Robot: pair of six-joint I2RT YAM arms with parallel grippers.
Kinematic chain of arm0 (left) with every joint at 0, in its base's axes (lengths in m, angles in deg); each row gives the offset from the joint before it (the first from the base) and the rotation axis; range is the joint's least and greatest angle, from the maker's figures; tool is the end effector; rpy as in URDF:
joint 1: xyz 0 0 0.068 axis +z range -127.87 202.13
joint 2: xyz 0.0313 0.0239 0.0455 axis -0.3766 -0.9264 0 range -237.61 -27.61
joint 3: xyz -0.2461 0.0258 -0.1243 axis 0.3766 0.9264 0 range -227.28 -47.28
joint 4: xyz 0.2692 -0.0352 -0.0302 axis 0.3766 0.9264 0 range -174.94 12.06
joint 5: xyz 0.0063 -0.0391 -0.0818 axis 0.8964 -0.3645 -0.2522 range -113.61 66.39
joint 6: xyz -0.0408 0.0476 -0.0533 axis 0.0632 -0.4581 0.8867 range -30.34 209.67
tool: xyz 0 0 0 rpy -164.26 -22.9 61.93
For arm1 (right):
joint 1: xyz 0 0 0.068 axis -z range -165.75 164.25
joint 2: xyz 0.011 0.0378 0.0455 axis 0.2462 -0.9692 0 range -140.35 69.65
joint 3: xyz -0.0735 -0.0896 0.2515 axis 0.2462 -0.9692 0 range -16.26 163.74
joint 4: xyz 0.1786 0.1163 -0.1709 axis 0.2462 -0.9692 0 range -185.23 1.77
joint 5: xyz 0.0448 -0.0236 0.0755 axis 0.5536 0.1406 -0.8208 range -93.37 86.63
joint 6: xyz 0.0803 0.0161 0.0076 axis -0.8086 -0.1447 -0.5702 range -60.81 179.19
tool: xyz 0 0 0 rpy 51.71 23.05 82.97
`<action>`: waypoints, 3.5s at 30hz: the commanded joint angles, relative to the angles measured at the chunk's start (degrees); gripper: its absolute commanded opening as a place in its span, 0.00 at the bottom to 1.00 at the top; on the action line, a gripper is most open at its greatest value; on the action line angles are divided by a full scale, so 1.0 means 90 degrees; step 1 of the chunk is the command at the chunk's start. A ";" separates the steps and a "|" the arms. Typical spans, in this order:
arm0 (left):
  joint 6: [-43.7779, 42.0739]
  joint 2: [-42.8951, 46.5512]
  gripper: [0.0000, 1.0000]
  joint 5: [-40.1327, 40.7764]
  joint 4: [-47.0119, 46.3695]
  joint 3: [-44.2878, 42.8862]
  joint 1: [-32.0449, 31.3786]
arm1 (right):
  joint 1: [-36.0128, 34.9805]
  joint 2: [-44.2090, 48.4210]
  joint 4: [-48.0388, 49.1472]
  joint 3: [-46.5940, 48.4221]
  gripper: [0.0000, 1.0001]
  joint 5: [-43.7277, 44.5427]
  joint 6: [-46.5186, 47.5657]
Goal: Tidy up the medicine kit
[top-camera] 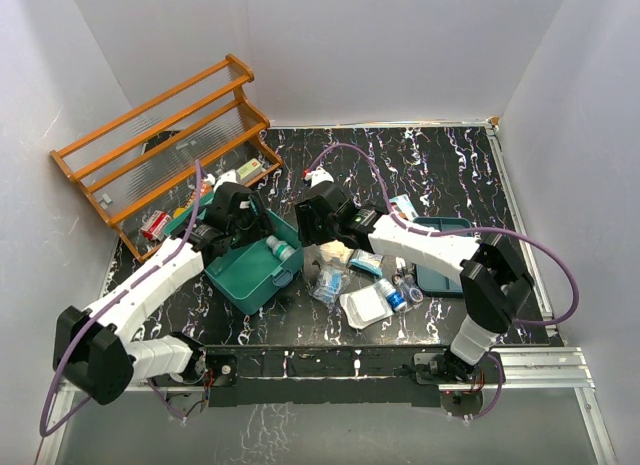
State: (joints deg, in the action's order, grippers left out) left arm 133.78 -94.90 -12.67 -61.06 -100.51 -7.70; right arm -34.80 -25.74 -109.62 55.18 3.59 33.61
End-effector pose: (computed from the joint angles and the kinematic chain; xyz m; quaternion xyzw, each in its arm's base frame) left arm 0.2624 -0.1346 0.2679 -0.1528 0.8823 -0.1942 0.4005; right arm 0.2731 0.3016 0.2277 -0.1652 0.9087 0.1852 0.3356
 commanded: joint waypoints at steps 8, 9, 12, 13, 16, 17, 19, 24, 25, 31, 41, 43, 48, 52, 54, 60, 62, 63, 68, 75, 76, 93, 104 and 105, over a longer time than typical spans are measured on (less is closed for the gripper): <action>-0.1087 -0.1149 0.58 -0.0642 -0.1388 0.0277 0.0040 | 0.0079 0.0162 -0.0318 0.0129 0.33 0.0739 0.0265; -0.1115 -0.1192 0.57 -0.0646 -0.1485 0.0302 0.0038 | 0.0088 0.0159 -0.0325 0.0159 0.32 0.0757 0.0294; -0.1141 -0.1406 0.54 -0.0584 -0.1666 0.0358 0.0038 | 0.0109 0.0167 -0.0339 0.0205 0.31 0.0864 0.0391; -0.1153 -0.1469 0.54 -0.0597 -0.1722 0.0372 0.0033 | 0.0116 0.0173 -0.0336 0.0215 0.31 0.0858 0.0423; -0.1105 -0.1610 0.55 -0.0717 -0.1955 0.0463 0.0023 | 0.0133 0.0246 -0.0298 0.0184 0.32 0.0718 0.0479; -0.1072 -0.1636 0.56 -0.0756 -0.2052 0.0515 0.0023 | 0.0143 0.0298 -0.0255 0.0166 0.33 0.0653 0.0489; -0.1009 -0.1672 0.56 -0.0742 -0.2205 0.0620 0.0008 | 0.0138 0.0415 -0.0156 0.0123 0.36 0.0522 0.0497; -0.0939 -0.1605 0.59 -0.0281 -0.2468 0.0880 -0.0164 | 0.0157 0.0849 0.0165 -0.0083 0.44 0.0348 0.0522; -0.0951 -0.1597 0.61 -0.0187 -0.2509 0.0930 -0.0203 | 0.0164 0.0930 0.0214 -0.0137 0.45 0.0325 0.0524; -0.1272 -0.1631 0.68 0.0067 -0.2788 0.1073 -0.0278 | 0.0174 0.1437 0.0448 -0.0500 0.46 0.0303 0.0466; -0.1450 -0.1171 0.64 0.0368 -0.2785 0.1143 -0.0658 | 0.0183 0.1850 0.0561 -0.0827 0.46 0.0625 0.0359; -0.1439 -0.0948 0.64 0.0264 -0.2765 0.1153 -0.0661 | 0.0232 0.1885 0.0562 -0.0831 0.46 0.0910 0.0198; -0.1428 -0.0457 0.65 0.0043 -0.2367 0.0891 -0.0664 | 0.0790 0.2048 0.0447 -0.0865 0.47 0.1282 -0.0307; -0.1573 -0.0082 0.68 0.0313 -0.1929 0.0525 -0.0661 | 0.1693 0.2108 0.0271 -0.1053 0.50 0.1234 -0.0422; -0.1704 0.0061 0.71 0.0447 -0.1767 0.0268 -0.0661 | 0.2059 0.2041 0.0220 -0.1107 0.54 0.1083 -0.0154; -0.2604 0.0112 0.92 0.0253 -0.1680 -0.0731 -0.0661 | 0.2891 0.1585 0.0076 -0.1042 0.68 0.0658 0.0920; -0.2958 -0.0051 0.99 0.0071 -0.1630 -0.1085 -0.0652 | 0.3021 0.1307 0.0022 -0.0940 0.69 0.0332 0.1580; -0.3123 -0.0143 0.99 -0.0015 -0.1583 -0.1275 -0.0651 | 0.3068 0.1124 -0.0062 -0.0862 0.70 0.0202 0.1802; -0.3031 -0.0539 0.99 -0.0296 -0.1392 -0.1941 -0.0436 | 0.3268 0.0159 -0.0598 -0.0238 0.70 0.0401 0.2250; -0.2722 -0.0559 0.99 -0.1010 -0.1635 -0.1926 0.0047 | 0.3491 -0.0782 -0.0803 0.0253 0.62 0.0323 0.2770; -0.2740 -0.0565 0.99 -0.1016 -0.1608 -0.1949 0.0061 | 0.3513 -0.0907 -0.0841 0.0336 0.61 0.0275 0.2827; -0.3110 -0.0945 0.99 -0.1455 -0.1846 -0.2096 0.0083 | 0.3539 -0.1854 -0.0680 0.1007 0.35 -0.0017 0.2512; -0.2601 -0.0972 0.99 -0.1723 -0.2408 -0.1960 0.0082 | 0.3537 0.0091 0.0854 0.0652 0.33 -0.1453 -0.0190; -0.2561 -0.0971 0.99 -0.1783 -0.2511 -0.1935 0.0087 | 0.3537 0.0292 0.1126 0.0530 0.33 -0.1552 -0.0668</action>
State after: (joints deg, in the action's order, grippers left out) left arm 108.49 -104.34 -26.20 -78.98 -117.04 -7.02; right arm -2.98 -34.62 -113.66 60.97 -4.24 44.47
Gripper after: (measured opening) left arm 0.986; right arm 0.426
